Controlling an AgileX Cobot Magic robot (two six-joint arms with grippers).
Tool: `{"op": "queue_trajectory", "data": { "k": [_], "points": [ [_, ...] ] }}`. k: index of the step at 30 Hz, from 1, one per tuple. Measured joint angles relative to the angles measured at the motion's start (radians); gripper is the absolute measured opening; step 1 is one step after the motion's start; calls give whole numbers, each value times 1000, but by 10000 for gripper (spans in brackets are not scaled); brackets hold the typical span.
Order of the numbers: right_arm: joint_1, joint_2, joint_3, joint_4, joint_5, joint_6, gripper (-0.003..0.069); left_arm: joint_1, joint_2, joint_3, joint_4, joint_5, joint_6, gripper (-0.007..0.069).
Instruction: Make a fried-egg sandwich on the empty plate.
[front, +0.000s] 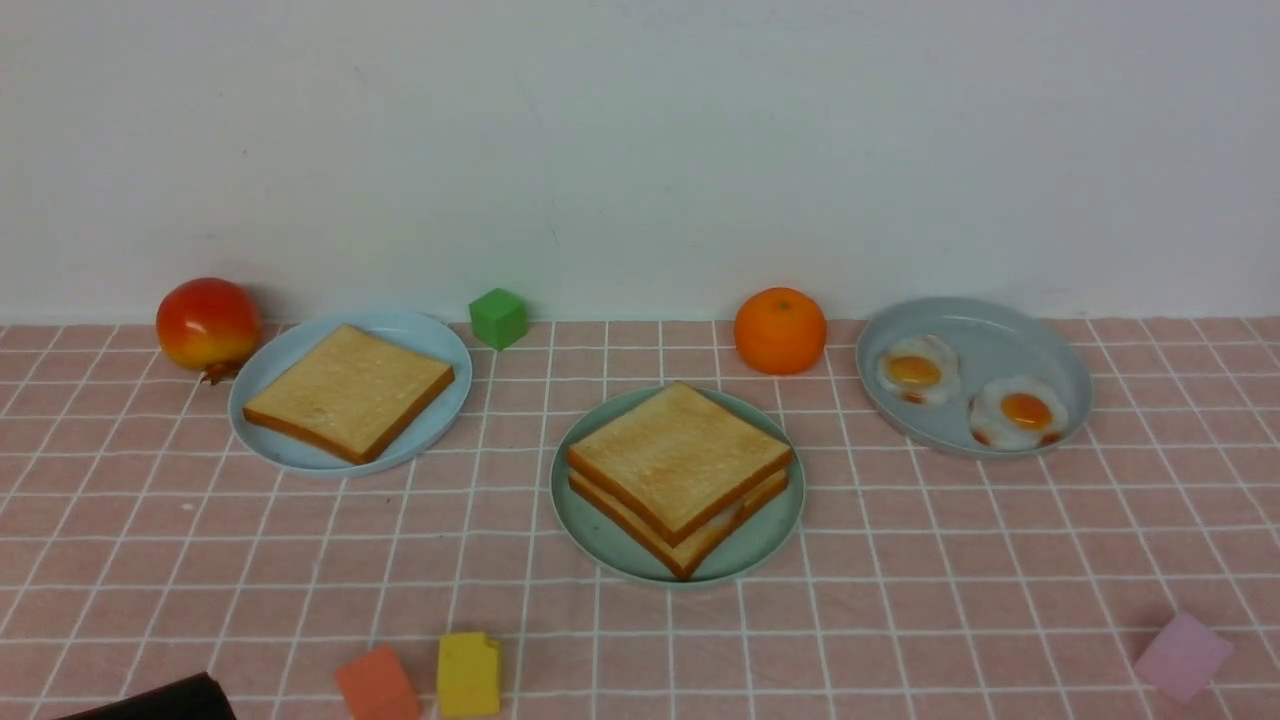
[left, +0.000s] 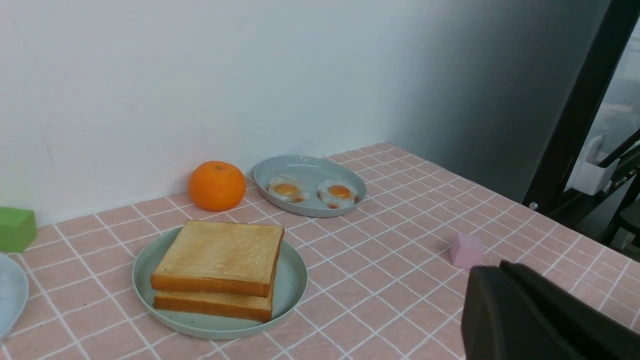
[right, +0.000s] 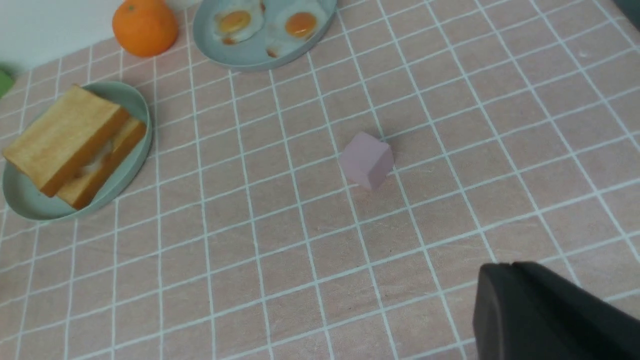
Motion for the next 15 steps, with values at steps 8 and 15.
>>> {"op": "queue_trajectory", "data": {
  "k": [8, 15],
  "points": [
    [-153, -1, 264, 101, -492, -322, 43, 0, 0, 0, 0, 0, 0, -3],
    [-239, -86, 618, 196, -834, -381, 0, 0, 0, 0, 0, 0, 0, -2]
  ]
}}
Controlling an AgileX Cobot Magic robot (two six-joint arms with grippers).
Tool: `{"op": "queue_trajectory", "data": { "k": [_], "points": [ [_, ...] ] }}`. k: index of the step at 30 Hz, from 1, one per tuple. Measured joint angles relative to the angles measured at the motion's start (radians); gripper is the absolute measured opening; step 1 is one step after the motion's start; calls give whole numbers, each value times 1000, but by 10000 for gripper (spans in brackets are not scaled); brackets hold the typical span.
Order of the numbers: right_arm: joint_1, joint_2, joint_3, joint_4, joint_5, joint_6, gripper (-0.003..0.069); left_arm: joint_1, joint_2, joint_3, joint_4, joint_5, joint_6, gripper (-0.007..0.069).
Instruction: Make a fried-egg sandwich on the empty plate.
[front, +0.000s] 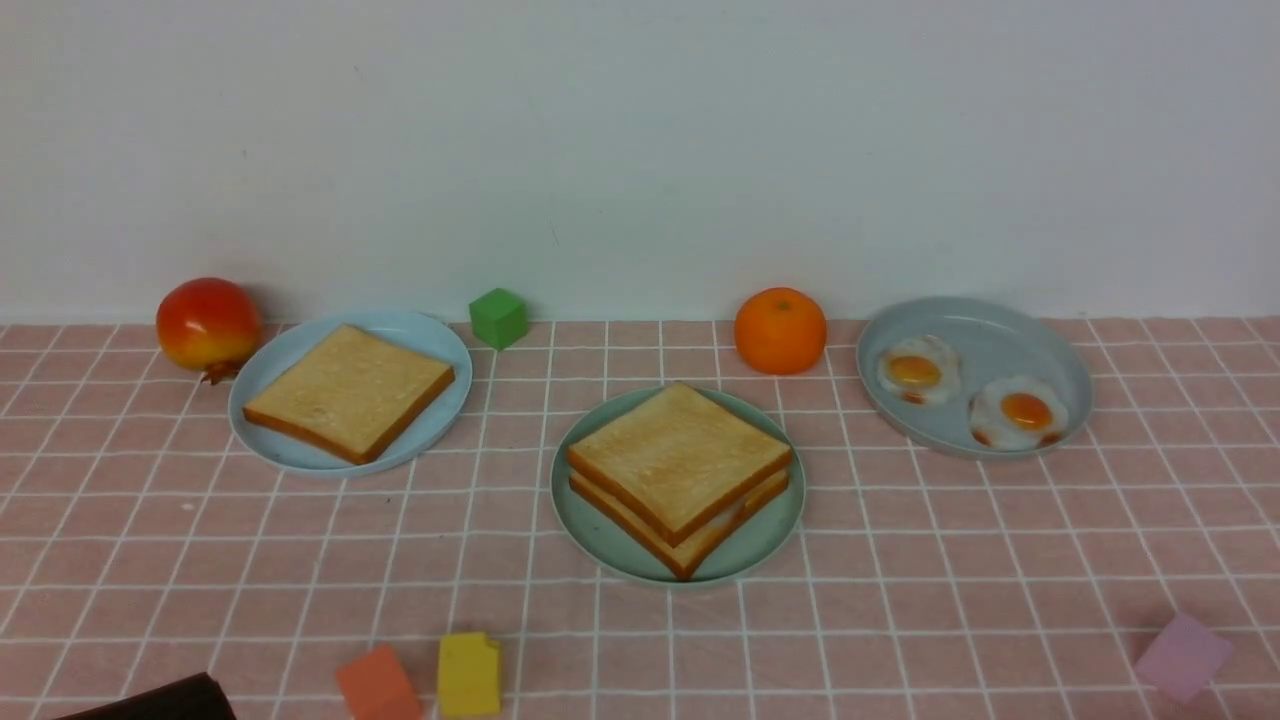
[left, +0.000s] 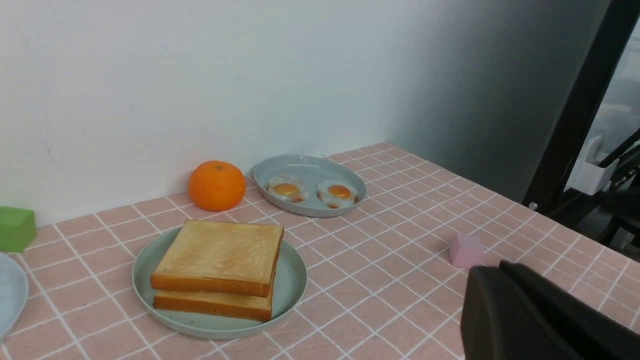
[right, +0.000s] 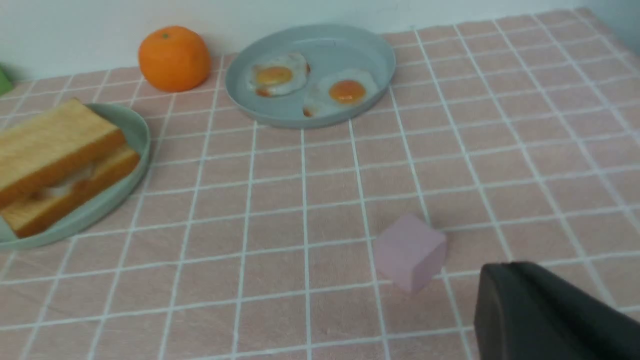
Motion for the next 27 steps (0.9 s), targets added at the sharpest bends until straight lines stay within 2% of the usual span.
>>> {"op": "queue_trajectory", "data": {
  "k": [4, 27],
  "points": [
    [-4, -49, 93, 18, -51, 8, -13, 0, 0, 0, 0, 0, 0, 2],
    [-4, -54, 93, 20, -48, 15, -6, 0, 0, 1, 0, 4, 0, 18]
  ]
}}
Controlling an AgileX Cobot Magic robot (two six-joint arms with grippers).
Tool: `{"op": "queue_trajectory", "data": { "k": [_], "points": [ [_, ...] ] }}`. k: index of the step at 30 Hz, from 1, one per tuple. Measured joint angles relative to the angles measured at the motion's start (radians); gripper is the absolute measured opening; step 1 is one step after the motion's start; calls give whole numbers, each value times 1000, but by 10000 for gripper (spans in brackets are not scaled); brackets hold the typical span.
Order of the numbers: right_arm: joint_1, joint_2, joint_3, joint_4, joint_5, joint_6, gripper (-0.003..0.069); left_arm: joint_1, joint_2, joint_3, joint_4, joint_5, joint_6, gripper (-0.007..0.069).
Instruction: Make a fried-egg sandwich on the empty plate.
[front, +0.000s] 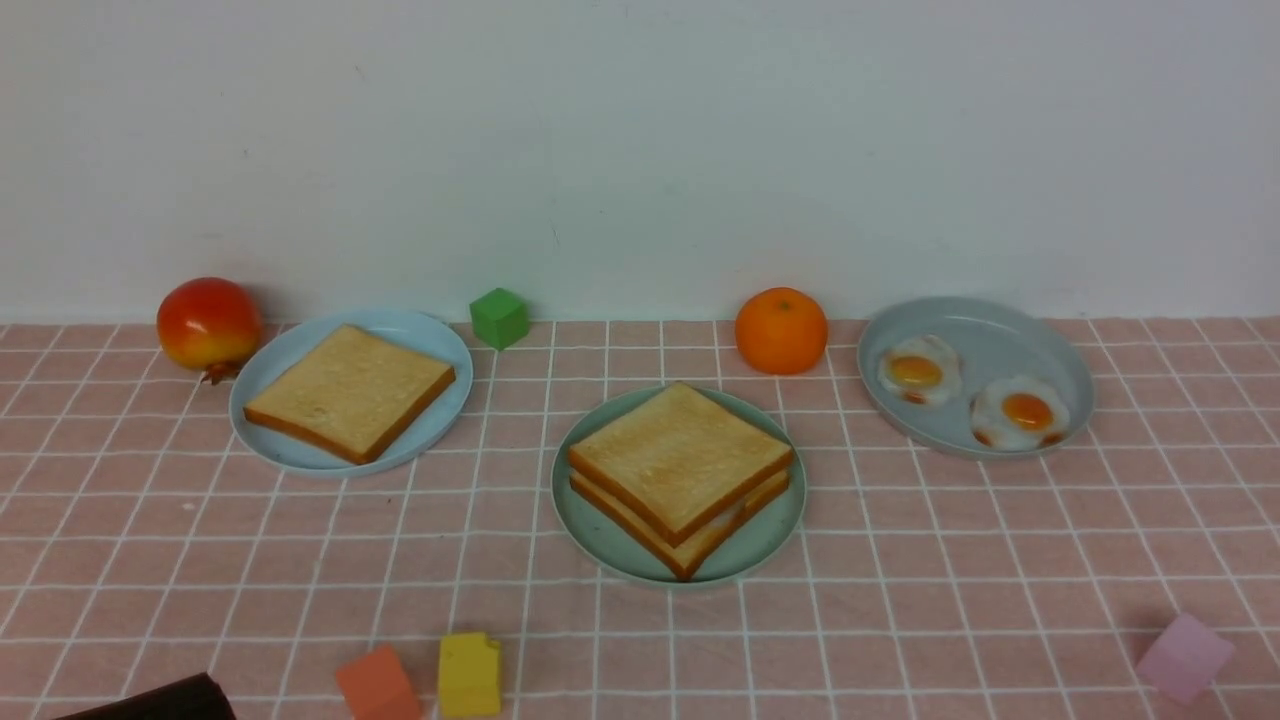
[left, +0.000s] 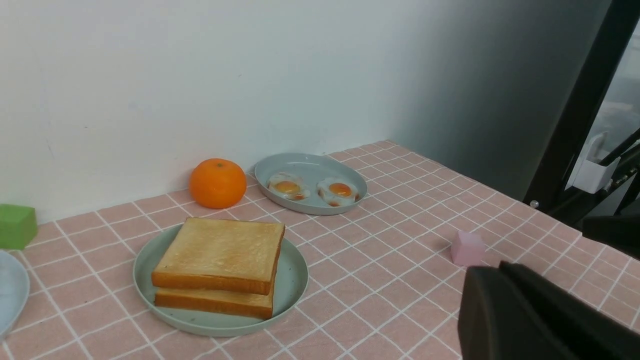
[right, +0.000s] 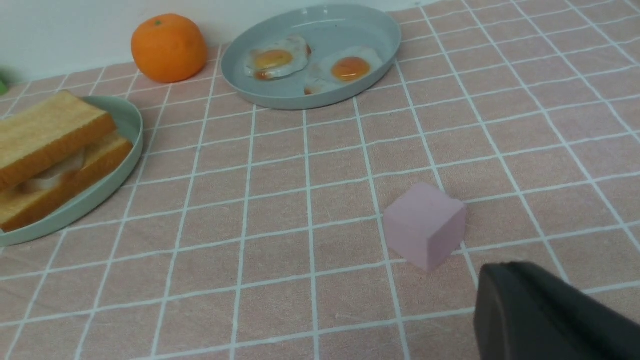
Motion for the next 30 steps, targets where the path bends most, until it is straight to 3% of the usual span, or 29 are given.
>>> {"op": "queue_trajectory", "data": {
  "k": [11, 14, 20, 22, 27, 30],
  "points": [
    [0, 0, 0, 0, 0, 0, -1, 0, 0, 0, 0, -19, 0, 23],
    [0, 0, 0, 0, 0, 0, 2, 22, 0, 1, 0, -102, 0, 27],
    [0, 0, 0, 1, 0, 0, 6, 291, -51, 24, 11, -123, -29, 20],
    [0, 0, 0, 1, 0, 0, 7, 471, -119, 74, 26, -83, -53, -13],
    [0, 0, 0, 1, 0, 0, 10, 721, -199, 203, 51, 68, -72, -13],
    [0, 0, 0, 1, 0, 0, 11, 779, -201, 265, 56, 161, -78, -13]
  ]
}}
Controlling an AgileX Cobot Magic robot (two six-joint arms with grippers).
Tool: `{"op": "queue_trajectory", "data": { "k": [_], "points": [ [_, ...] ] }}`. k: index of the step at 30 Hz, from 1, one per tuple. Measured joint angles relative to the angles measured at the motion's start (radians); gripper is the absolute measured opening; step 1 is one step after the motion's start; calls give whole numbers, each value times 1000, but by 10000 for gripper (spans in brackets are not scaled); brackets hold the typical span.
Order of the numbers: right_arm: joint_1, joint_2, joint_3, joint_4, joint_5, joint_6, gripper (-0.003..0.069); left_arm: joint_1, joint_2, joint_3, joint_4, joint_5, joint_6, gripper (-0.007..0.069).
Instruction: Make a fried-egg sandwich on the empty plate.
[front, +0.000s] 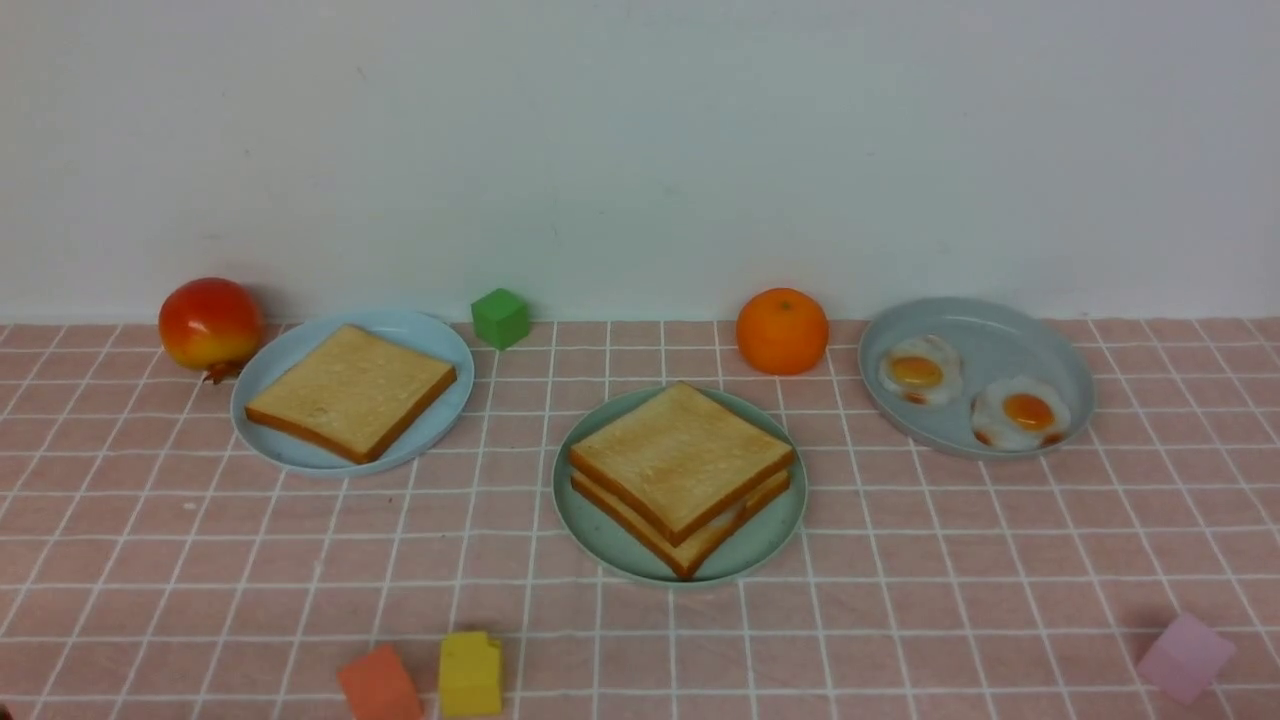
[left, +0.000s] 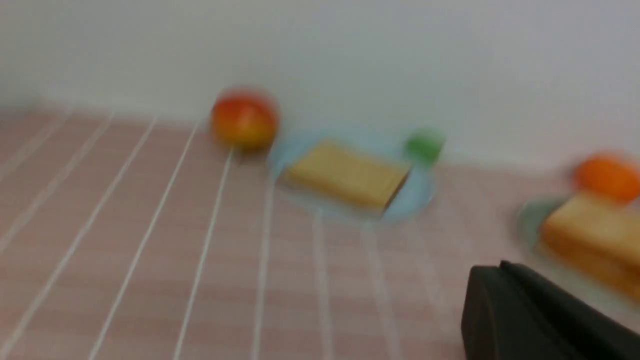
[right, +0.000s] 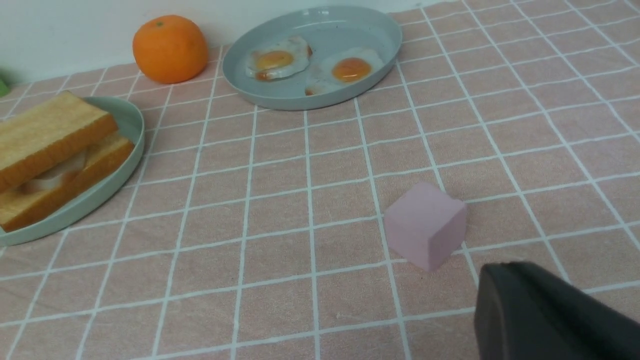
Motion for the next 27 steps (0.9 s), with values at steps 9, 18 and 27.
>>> {"op": "queue_trajectory", "data": {
  "k": [9, 18, 27],
  "points": [
    [-2, 0, 0, 0, 0, 0, 16, -8, 0, 23, -7, 96, -12, -13],
    [-2, 0, 0, 0, 0, 0, 22, -9, 0, 23, -11, 96, -12, -13],
    [-2, 0, 0, 0, 0, 1, 28, -9, 0, 23, -11, 96, -12, -13]
  ]
}}
